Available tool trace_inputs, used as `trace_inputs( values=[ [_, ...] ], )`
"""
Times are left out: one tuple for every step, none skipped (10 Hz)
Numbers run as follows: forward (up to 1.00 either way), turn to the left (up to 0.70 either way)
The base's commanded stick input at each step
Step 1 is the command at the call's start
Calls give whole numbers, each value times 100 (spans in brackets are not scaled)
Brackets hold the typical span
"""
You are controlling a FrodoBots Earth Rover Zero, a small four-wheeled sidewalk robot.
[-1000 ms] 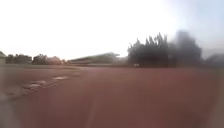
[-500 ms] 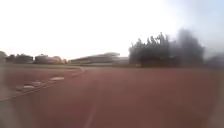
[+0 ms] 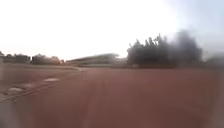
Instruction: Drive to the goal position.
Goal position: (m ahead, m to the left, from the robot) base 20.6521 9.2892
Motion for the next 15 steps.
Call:
trace_inputs(
  values=[
    [70,0],
    [70,-1],
    [70,-4],
    [70,-21],
    [70,-33],
    [70,-34],
    [70,-28],
    [70,-18],
    [70,-2],
    [70,0],
    [70,0],
    [70,0],
    [70,0],
    [70,0],
    [70,0]
  ],
)
